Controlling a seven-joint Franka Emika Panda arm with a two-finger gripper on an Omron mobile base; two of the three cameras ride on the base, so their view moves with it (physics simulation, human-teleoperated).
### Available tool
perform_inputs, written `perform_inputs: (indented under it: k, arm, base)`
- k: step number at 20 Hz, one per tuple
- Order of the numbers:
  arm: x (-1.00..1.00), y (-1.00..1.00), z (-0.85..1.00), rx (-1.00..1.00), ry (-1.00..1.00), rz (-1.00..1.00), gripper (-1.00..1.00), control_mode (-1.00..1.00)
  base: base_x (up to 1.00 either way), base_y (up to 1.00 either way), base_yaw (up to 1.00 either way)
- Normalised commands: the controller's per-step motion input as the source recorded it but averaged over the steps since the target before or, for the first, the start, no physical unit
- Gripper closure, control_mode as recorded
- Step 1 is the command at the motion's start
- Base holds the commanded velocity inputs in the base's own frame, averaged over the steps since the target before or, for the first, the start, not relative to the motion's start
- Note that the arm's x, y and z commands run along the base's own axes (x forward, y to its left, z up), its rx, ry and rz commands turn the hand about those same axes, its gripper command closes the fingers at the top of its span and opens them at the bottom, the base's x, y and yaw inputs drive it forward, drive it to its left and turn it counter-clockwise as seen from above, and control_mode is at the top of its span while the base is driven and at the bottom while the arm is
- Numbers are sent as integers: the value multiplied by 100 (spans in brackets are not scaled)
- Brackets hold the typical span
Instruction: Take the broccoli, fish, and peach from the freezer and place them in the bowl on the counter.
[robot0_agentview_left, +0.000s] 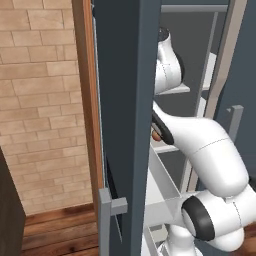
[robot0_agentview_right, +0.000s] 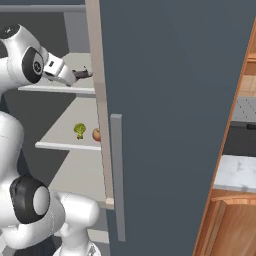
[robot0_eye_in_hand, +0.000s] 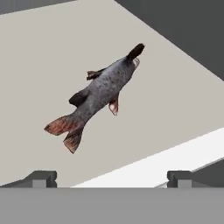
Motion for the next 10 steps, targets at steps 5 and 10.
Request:
perform_inputs:
  k: [5,10]
  arm:
    - [53,18,0,0,0,-14,-100,-100]
    - [49,3,0,0,2,-7,-100,-100]
  base:
    - [0,0,0]
    - [0,0,0]
